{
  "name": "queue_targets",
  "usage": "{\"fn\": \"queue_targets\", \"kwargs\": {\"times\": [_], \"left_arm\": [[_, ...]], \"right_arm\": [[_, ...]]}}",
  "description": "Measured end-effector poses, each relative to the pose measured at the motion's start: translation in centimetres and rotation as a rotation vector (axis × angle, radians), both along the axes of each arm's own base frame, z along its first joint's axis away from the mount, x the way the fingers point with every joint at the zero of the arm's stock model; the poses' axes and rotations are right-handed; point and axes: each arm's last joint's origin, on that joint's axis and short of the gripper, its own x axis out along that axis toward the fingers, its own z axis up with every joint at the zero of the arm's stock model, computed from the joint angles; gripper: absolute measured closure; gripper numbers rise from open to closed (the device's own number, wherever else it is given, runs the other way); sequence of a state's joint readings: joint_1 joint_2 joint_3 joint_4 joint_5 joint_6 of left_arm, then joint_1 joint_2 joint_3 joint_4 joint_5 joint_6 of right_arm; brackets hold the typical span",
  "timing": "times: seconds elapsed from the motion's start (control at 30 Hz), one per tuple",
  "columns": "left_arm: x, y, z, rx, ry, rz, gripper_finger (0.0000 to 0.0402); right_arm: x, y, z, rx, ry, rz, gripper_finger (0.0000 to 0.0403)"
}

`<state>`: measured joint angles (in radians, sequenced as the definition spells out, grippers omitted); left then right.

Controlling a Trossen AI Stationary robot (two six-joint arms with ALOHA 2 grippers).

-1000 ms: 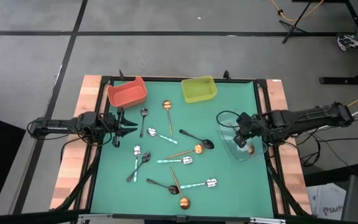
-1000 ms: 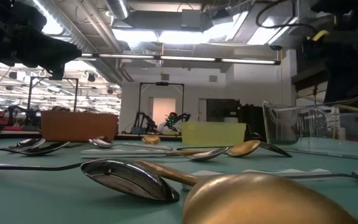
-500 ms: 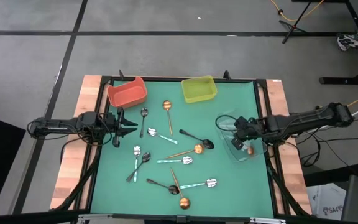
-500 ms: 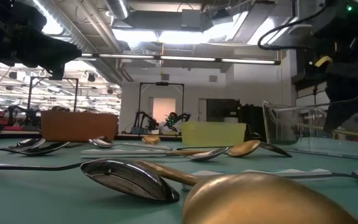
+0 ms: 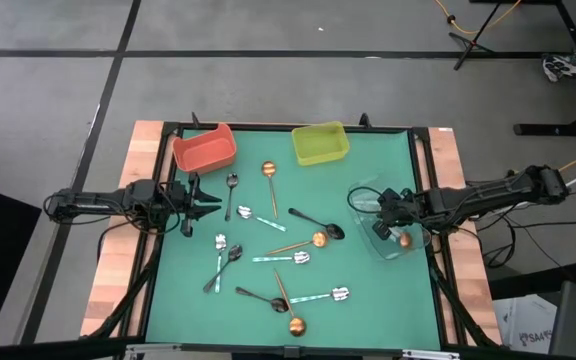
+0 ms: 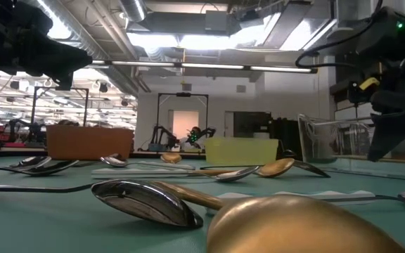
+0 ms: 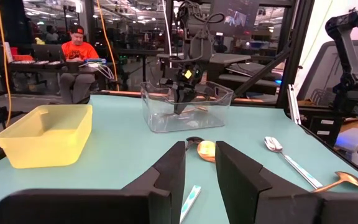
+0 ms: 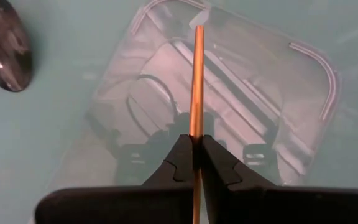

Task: Sort silverware by color (type)
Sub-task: Put the top right gold spoon into the transparent bin, then put the top left black spoon into the orange bin

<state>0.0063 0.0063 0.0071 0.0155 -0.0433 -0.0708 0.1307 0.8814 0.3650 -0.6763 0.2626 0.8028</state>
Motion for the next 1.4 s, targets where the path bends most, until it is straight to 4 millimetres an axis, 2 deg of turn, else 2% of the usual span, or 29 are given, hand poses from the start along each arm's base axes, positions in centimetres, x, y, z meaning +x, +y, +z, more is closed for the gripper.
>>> {"fn": "queue_targets", "kwargs": {"times": [0.23,0.87,1.23,1.4], "left_arm": [[0.0,0.0,0.0,0.0,0.0,0.0,0.0319],[0.0,0.0,0.0,0.0,0.0,0.0,0.0319],[0.0,0.0,0.04,0.0,-0.004,0.002,0.0319],[-0.03,0.05,0.61,-0.001,-0.064,0.018,0.0319]], "right_arm": [[-0.26,-0.1,-0.46,-0.024,0.013,-0.008,0.04],[-0.26,-0.1,-0.46,-0.024,0.013,-0.007,0.0339],[-0.25,-0.09,-0.46,-0.02,0.013,-0.006,0.0336],[-0.26,0.0,-0.47,0.007,0.017,0.007,0.0336]]}}
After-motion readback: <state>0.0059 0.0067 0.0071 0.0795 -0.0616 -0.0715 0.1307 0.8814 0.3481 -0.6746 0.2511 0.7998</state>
